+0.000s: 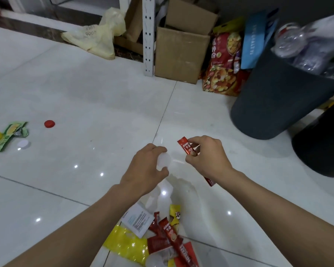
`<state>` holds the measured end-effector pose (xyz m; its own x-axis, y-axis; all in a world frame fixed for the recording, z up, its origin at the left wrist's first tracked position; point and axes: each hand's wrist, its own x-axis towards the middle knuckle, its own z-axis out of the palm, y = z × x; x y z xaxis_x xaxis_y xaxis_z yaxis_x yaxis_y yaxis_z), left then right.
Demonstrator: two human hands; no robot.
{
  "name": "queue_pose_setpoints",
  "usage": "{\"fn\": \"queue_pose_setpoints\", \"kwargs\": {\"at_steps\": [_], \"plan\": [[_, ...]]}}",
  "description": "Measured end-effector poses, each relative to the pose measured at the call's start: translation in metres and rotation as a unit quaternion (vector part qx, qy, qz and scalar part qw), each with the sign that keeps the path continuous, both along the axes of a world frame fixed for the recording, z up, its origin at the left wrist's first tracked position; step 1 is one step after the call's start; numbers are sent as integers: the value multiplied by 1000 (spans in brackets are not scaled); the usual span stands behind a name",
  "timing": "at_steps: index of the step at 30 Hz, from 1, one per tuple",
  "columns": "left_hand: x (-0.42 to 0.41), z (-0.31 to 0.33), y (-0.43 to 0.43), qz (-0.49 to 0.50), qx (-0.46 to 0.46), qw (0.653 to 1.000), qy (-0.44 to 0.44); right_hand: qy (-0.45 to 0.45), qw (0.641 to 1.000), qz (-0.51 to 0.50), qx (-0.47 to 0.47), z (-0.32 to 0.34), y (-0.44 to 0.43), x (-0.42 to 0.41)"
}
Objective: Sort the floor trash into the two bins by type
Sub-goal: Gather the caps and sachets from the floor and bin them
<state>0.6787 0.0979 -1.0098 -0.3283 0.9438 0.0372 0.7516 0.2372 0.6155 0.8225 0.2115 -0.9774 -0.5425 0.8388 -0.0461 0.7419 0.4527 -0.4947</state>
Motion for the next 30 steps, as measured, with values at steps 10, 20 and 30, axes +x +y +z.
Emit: {"fn": "queue_pose_setpoints", "kwargs": {"at_steps": [10, 20, 30], "plan": [[71, 56, 96, -44, 87, 994, 55, 16, 994, -53, 96, 58, 78, 97], [171, 123, 185, -142, 138, 970, 144, 74, 981, -122, 134, 107, 139, 220], [287, 168, 274, -206, 206, 945, 150, 115, 953, -222, 174, 151, 189, 325]]}}
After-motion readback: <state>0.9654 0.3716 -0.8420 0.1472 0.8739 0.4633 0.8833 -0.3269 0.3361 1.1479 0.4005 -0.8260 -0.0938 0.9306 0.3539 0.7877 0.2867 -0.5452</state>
